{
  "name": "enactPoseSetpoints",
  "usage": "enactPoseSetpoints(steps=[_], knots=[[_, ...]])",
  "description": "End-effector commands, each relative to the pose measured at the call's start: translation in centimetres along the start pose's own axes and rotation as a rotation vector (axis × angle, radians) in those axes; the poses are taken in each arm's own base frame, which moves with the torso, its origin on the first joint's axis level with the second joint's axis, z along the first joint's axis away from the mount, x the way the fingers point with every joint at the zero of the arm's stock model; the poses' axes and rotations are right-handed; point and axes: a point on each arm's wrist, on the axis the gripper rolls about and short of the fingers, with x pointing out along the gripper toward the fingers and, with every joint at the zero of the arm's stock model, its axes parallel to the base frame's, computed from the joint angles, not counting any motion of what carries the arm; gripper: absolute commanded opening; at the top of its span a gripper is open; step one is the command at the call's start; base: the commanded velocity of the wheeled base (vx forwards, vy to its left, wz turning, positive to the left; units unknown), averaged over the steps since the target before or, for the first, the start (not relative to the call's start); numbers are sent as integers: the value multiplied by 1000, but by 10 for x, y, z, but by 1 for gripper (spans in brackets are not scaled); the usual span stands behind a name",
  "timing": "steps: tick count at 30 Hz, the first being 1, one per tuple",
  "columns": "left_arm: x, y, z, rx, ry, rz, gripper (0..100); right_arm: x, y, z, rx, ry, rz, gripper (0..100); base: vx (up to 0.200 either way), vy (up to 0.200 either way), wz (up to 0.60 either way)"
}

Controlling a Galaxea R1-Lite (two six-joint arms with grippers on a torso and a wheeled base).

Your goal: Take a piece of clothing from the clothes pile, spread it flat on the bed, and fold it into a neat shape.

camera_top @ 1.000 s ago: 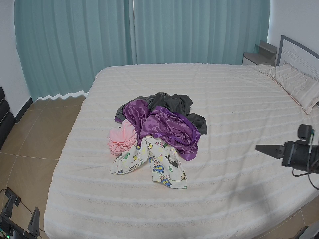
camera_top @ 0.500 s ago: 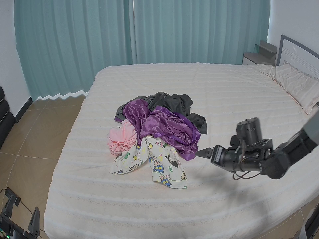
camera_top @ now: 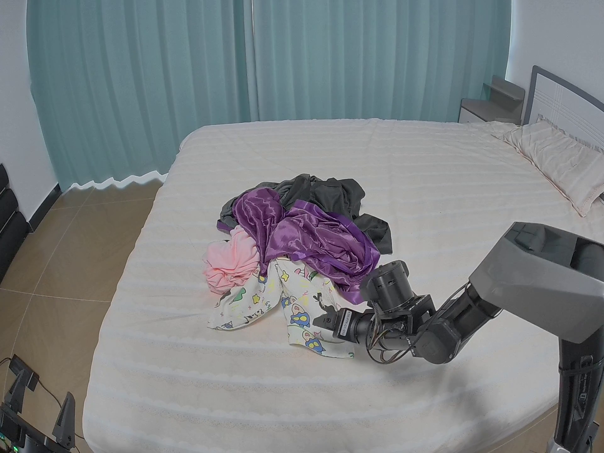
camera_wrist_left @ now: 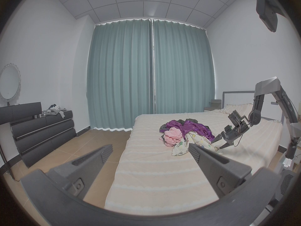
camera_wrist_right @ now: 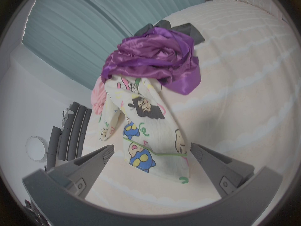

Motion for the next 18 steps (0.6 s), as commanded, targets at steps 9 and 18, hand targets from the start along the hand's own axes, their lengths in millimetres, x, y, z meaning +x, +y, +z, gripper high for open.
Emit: enactPoseSetpoints(steps=[9,18], knots=[[0,0,-5,0,1,0,100,23,11,-19,-51,32,-33,100,0,0,0],[0,0,-5,0,1,0,100,23,20,-16,-134,40,25,100,0,0,0]])
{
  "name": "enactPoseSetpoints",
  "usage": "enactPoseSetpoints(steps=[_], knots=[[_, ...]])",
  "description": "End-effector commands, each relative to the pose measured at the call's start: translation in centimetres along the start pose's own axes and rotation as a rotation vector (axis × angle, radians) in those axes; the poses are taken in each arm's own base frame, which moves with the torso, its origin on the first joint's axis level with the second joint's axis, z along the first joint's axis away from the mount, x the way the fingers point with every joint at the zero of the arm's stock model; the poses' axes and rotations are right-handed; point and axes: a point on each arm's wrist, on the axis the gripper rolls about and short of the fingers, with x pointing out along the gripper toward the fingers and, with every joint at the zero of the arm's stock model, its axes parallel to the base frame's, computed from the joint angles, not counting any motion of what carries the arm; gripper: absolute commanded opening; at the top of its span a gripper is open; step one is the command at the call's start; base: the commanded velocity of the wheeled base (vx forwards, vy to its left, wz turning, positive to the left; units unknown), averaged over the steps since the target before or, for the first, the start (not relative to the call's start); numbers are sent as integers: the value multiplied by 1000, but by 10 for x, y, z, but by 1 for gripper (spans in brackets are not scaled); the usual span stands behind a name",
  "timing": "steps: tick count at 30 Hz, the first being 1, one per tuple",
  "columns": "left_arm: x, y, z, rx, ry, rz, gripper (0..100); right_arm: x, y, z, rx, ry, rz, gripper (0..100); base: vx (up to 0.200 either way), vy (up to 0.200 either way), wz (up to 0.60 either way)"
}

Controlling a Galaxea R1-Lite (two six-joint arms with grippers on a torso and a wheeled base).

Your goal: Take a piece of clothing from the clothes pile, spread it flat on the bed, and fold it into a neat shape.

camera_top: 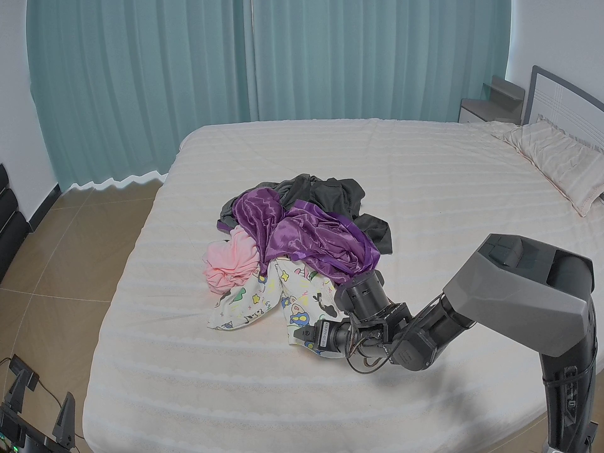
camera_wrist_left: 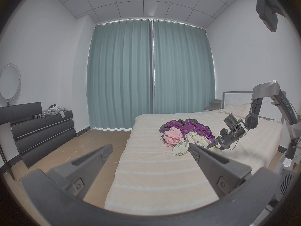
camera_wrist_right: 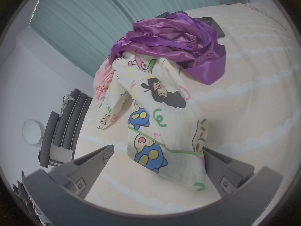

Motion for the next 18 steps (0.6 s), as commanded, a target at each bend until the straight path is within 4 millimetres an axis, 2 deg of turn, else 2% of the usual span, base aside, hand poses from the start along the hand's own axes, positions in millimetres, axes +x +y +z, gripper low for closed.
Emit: enactPoseSetpoints(steps=[1,5,6,18], knots=[[0,0,-5,0,1,2,100,-2,3,1,-14,3,16,100,0,0,0],[0,0,-5,0,1,0,100,-1,3,-3,-63,34,41,100,0,0,0],[0,0,-5,0,1,0,100,-1,3,-4,-72,40,49,0,0,0,0],[0,0,-5,0,1,0,100,4,-1,-9,-90,15,45,0,0,0,0]])
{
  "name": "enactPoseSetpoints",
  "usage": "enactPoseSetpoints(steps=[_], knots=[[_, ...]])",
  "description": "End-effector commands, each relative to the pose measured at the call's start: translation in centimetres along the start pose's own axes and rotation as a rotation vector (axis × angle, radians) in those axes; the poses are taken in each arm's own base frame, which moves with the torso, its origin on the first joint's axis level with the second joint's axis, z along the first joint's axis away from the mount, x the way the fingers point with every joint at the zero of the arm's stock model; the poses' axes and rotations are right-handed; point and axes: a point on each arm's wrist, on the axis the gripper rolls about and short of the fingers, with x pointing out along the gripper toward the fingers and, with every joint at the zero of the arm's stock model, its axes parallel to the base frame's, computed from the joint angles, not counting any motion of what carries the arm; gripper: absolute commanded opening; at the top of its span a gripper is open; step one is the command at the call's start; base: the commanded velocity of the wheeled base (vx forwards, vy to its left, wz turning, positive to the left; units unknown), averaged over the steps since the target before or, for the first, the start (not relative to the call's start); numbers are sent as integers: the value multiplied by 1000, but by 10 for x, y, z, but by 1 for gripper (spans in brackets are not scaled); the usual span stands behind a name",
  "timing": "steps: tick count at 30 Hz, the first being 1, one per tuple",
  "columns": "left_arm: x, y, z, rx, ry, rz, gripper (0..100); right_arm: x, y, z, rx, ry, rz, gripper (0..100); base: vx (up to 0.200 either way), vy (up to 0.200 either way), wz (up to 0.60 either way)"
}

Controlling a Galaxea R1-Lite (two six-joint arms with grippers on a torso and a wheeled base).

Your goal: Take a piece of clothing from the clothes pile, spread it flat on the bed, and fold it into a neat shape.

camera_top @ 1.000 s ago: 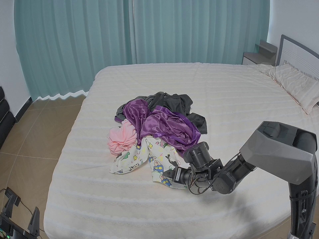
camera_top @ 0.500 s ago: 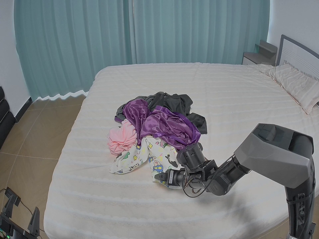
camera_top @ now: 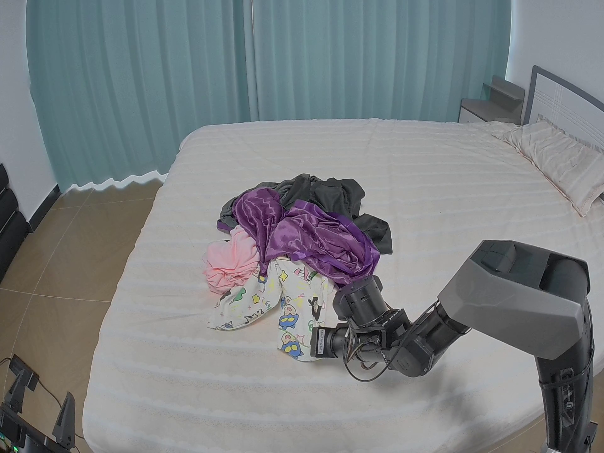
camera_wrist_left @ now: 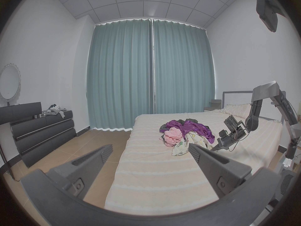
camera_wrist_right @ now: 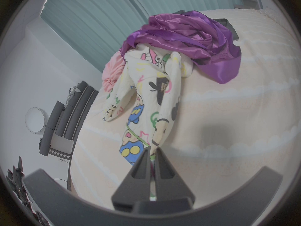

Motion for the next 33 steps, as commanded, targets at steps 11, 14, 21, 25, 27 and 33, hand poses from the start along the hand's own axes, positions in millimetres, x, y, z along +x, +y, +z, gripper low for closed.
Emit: enactPoseSetpoints(steps=[11,14,21,25,27,33], knots=[[0,0,-5,0,1,0,100,-109,-13,-8,19,58,59,0,0,0,0],[0,0,-5,0,1,2,100,-145,-27,-22,11,100,72,0,0,0,0],[0,0,-5,0,1,0,100,-174,-55,-61,-124,245,62,0,0,0,0],[0,0,-5,0,1,0,100,-165,-66,-63,-175,274,30,0,0,0,0],[0,0,-5,0,1,0,100,-152,-67,-61,-177,281,19,0,0,0,0],[0,0,-5,0,1,0,100,-127,-63,-60,-200,292,-3,100,0,0,0]])
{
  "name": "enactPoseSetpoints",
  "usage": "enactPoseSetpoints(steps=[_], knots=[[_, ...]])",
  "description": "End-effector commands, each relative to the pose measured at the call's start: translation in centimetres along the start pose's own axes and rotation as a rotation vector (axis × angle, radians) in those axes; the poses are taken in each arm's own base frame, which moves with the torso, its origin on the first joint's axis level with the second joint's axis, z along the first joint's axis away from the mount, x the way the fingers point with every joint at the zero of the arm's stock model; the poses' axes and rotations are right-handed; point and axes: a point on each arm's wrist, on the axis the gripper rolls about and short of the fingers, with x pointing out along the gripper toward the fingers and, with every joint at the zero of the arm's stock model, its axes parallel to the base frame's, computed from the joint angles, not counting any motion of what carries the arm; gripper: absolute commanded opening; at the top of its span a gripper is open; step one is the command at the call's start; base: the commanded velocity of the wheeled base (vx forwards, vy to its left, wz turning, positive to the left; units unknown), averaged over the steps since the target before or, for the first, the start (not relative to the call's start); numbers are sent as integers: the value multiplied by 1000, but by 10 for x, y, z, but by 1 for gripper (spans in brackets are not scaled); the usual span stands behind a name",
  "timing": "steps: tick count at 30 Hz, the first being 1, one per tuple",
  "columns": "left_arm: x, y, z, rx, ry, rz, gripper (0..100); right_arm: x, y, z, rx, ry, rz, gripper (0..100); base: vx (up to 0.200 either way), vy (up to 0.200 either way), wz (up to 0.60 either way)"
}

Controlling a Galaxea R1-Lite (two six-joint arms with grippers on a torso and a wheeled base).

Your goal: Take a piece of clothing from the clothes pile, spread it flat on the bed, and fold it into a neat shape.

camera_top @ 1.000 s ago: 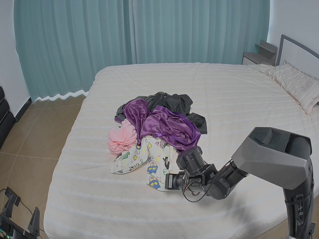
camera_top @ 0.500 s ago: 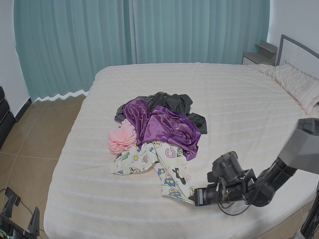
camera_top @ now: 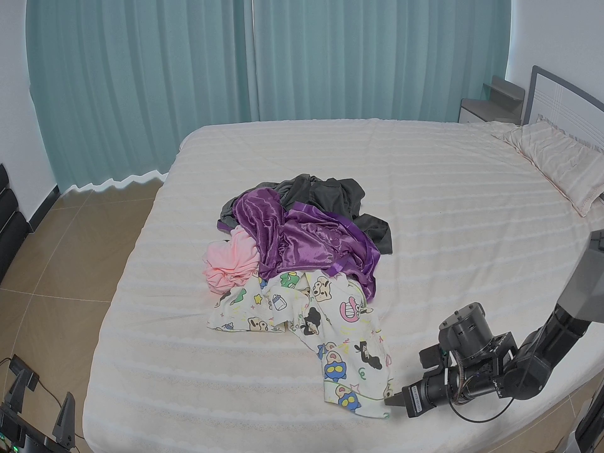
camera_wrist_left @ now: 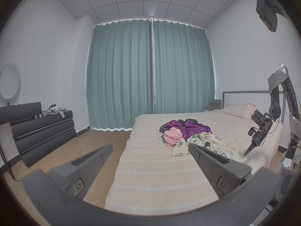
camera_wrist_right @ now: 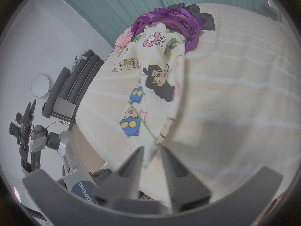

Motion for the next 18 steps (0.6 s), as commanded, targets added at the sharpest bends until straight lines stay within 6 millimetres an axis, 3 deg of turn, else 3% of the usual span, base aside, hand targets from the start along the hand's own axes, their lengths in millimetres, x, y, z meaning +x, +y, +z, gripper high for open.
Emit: enactPoseSetpoints(steps=[1,6,8,14,18], knots=[[0,0,-5,0,1,0,100,20,0,1,-11,35,-9,100,0,0,0],[0,0,-5,0,1,0,100,46,12,8,-53,15,5,100,0,0,0],[0,0,-5,0,1,0,100,52,16,7,-63,15,6,100,0,0,0],[0,0,-5,0,1,2,100,96,36,-5,-84,25,-110,100,0,0,0],[0,0,-5,0,1,2,100,93,39,-4,-73,18,-118,100,0,0,0]])
